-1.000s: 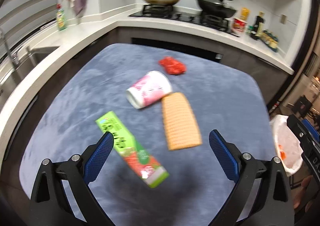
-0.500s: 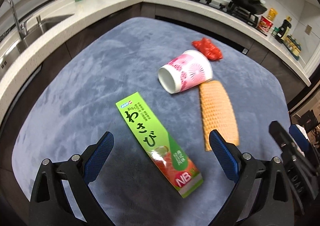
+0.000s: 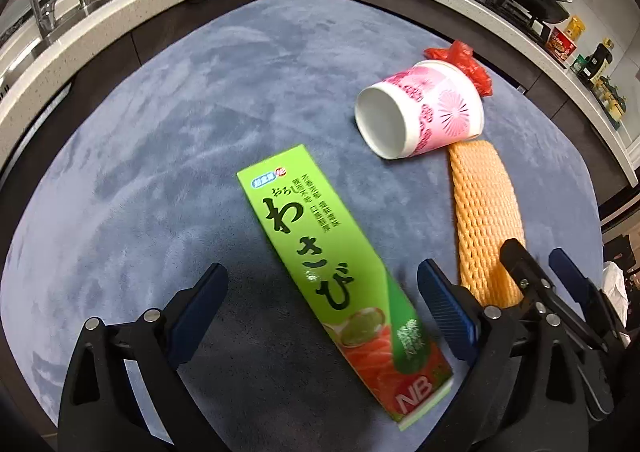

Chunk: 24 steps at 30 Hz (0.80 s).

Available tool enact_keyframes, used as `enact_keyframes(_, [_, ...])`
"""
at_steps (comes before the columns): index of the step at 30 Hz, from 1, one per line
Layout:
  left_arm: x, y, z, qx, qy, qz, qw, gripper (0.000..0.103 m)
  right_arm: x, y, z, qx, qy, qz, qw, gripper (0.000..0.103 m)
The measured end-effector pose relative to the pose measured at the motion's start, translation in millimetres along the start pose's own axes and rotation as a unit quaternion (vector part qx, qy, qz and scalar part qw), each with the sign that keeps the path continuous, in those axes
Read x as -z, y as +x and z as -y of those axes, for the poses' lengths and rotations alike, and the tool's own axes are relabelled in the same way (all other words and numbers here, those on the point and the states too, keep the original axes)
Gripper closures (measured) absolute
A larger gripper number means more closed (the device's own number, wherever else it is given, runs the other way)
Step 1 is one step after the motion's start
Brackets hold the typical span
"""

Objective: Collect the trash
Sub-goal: 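Close the left tool on the green wasabi box while the right tool grasps the orange mesh sleeve, then carry the wasabi box and mesh sleeve over the bin with both tools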

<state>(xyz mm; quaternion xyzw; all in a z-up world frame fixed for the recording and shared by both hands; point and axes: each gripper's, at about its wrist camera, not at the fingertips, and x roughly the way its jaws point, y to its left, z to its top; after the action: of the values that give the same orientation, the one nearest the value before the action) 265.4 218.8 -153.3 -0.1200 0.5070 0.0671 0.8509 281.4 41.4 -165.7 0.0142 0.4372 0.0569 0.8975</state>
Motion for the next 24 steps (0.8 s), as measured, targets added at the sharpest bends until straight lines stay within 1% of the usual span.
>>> enact_keyframes(1, [1,3,-1,0.004,-0.003,-0.006,1.0000,0.018,1,2,-1,-0.002,0.000,-0.002,1.000,0.034])
enact_keyframes(3, [2,5,-2,0.005,0.000,-0.005,1.0000,0.019,4,6,-4,-0.006,-0.007,-0.008,1.000,0.043])
enact_keyframes(4, [2,4,0,0.004,0.006,-0.002,1.0000,0.021,5,7,-5,-0.010,-0.008,-0.008,1.000,0.044])
enact_keyframes(5, [3,4,0,0.004,0.009,-0.002,0.9999,0.026,6,6,-6,-0.012,-0.009,-0.004,1.000,0.047])
enact_keyframes(6, [3,4,1,0.006,0.012,0.000,0.9999,0.029,7,6,-7,-0.015,-0.010,-0.004,1.000,0.054])
enact_keyframes(7, [3,3,3,0.013,0.014,0.000,0.9998,0.038,7,5,-7,-0.022,-0.012,-0.005,1.000,0.060])
enact_keyframes(8, [3,1,4,0.022,0.016,0.000,0.9996,0.045,7,4,-8,-0.025,-0.013,-0.005,1.000,0.069])
enact_keyframes(9, [4,-1,6,0.027,0.017,-0.002,0.9995,0.047,7,2,-10,-0.029,-0.016,-0.005,0.999,0.076])
enact_keyframes(10, [4,-1,7,0.032,0.019,-0.004,0.9993,0.053,7,0,-11,-0.028,-0.020,-0.005,0.999,0.078])
enact_keyframes(11, [4,-2,8,0.040,0.021,-0.007,0.9990,0.056,8,-1,-12,-0.027,-0.022,-0.004,0.999,0.083])
enact_keyframes(12, [5,-2,9,0.046,0.021,-0.011,0.9987,0.057,8,-4,-12,-0.028,-0.023,-0.004,0.999,0.089])
enact_keyframes(14, [7,-4,12,0.053,0.024,-0.013,0.9982,0.060,10,-9,-9,-0.032,-0.020,-0.003,0.999,0.090])
enact_keyframes(17, [11,-14,16,0.057,0.031,-0.007,0.9979,0.061,13,-23,-1,-0.030,-0.013,0.009,0.999,0.091])
enact_keyframes(24, [17,-54,37,0.082,0.056,0.024,0.9948,0.061,15,-70,27,-0.024,0.017,0.048,0.998,0.092])
